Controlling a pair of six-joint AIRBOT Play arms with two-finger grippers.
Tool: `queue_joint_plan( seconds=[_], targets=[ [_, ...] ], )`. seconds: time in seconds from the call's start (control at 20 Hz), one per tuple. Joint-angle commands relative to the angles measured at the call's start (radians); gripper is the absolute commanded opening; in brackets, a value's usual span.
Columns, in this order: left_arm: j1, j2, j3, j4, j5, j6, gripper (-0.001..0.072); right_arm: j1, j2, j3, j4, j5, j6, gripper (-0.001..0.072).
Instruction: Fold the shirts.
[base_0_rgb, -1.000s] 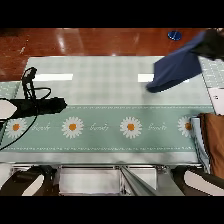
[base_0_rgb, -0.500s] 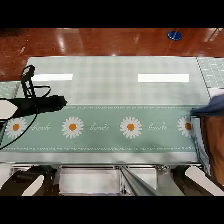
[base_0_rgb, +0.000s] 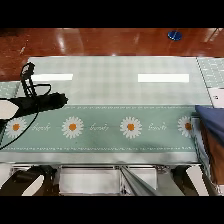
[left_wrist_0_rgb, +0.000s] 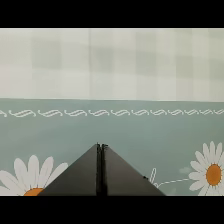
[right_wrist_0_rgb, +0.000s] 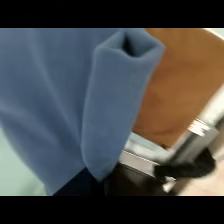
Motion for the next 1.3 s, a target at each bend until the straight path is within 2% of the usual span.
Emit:
queue_joint_plan(
  seconds=[0.0,0.05,0.15,0.25,0.3,0.35,0.4,0.45,0.5,0.7,0.8,0.9,0.95,1.05,1.25],
  targets=[
    [-0.001,0.0,0.0,0.0,0.006,0.0,0.0017,0.023,0.056,-0.13,-0.288,-0.004,0.036,0.0374],
    [-0.001,0.0,0.0,0.0,0.006,0.0,0.0017,0.025,0.055,-0.129,-0.282,-0.023,0.036,0.0414],
    [0.0,0.0,0.0,0.0,0.024,0.0,0.0017,0.025,0.049,-0.129,-0.238,-0.081,0.034,0.0413],
    [0.005,-0.002,0.015,0.004,0.081,0.012,0.0017,0.025,0.032,-0.103,-0.104,-0.156,0.034,0.0404],
    [0.019,-0.008,0.049,0.003,0.076,0.031,0.0017,0.032,0.012,-0.072,0.006,-0.2,0.034,0.0337],
    [0.04,-0.019,0.109,0.001,0.043,0.03,0.0017,0.069,-0.02,-0.023,0.141,-0.242,0.032,0.0143],
    [0.057,-0.032,0.186,-0.005,0.019,0.031,0.0017,0.141,-0.056,0.027,0.283,-0.276,-0.01,0.0023],
    [0.062,-0.046,0.265,-0.006,0.016,0.031,0.0017,0.26,-0.093,0.082,0.4,-0.317,-0.04,0.0023],
    [0.058,-0.07,0.361,-0.013,0.013,0.037,0.0017,0.401,-0.128,0.132,0.438,-0.36,-0.054,0.0023],
    [-0.039,-0.217,0.687,-0.002,-0.136,0.084,0.0017,1.022,-0.257,0.215,0.283,-0.656,-0.034,0.0023],
    [-0.101,-0.271,0.676,0.091,-0.199,0.081,0.0016,1.218,-0.365,0.214,0.108,-0.687,0.035,0.0022],
    [-0.127,-0.333,0.562,0.225,-0.204,0.039,0.0017,1.303,-0.494,0.214,-0.024,-0.623,0.077,0.0022],
    [-0.119,-0.372,0.513,0.27,-0.214,0.016,0.0017,1.308,-0.555,0.214,-0.041,-0.586,0.084,0.0023],
    [-0.085,-0.442,0.491,0.277,-0.288,0.007,0.0017,1.305,-0.625,0.214,-0.041,-0.533,0.084,0.0023],
    [-0.064,-0.457,0.502,0.278,-0.288,0.008,0.0017,1.306,-0.629,0.215,-0.045,-0.555,0.083,0.0023]
  ],
)
